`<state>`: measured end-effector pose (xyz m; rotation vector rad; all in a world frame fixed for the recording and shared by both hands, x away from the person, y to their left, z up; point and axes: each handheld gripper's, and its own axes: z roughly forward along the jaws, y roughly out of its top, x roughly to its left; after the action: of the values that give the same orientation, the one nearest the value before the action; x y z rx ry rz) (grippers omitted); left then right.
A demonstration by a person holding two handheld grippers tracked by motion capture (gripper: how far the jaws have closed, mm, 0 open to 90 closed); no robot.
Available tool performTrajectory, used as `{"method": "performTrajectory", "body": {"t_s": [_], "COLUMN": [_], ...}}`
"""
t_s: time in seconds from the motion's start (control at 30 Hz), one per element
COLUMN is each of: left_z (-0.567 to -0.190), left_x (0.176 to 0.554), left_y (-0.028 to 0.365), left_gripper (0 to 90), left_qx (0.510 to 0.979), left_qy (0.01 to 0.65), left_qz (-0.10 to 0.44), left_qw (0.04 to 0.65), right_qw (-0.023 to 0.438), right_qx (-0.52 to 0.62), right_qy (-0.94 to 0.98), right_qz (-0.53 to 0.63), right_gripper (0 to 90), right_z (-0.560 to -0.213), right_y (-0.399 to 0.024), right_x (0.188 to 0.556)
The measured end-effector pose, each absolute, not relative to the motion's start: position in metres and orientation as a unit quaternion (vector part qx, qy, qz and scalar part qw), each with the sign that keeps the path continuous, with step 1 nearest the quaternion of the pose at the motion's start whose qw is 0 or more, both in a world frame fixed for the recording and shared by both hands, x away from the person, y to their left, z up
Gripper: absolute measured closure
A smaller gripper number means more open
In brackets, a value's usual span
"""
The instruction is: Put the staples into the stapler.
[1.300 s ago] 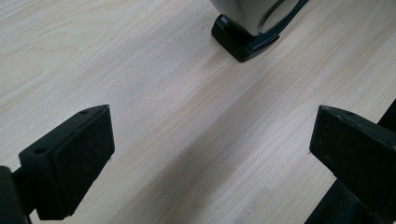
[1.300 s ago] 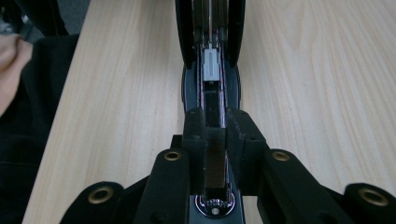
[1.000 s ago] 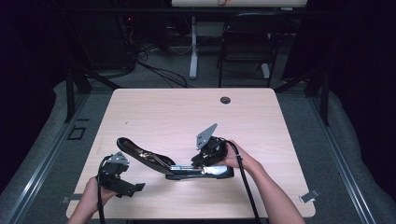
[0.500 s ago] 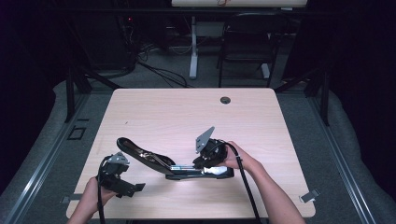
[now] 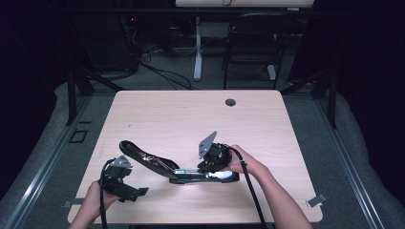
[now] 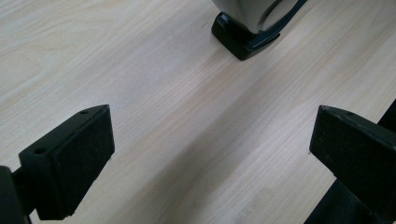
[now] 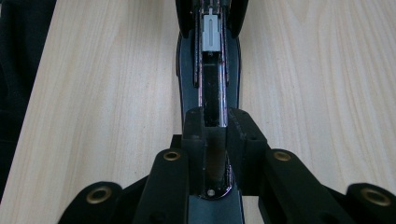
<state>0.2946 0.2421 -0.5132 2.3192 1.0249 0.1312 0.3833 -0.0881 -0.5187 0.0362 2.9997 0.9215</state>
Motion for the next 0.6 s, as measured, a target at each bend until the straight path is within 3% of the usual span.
{"method": "performTrajectory", "body": {"t_s": [0.33,0.6], "left_z": [-0.513,-0.511], "left_x": [0.295,0.295], "left_y": [0.242,0.244], "left_gripper": [0.1,0.1], "left_qx": [0.872,0.872], "left_qy": [0.385,0.383], "left_qz": [0.05,0.052], "left_qw": [0.299,0.299], "right_qw": [-0.007,0.0], "right_qx": [0.035,0.08], "right_qy": [0.956,0.958], "right_qz": [0.29,0.274], "right_gripper": [60.7,40.0], "right_z": [-0.519,-0.515], "right_y": [-0.094,-0.098], "right_x": [0.384,0.385]}}
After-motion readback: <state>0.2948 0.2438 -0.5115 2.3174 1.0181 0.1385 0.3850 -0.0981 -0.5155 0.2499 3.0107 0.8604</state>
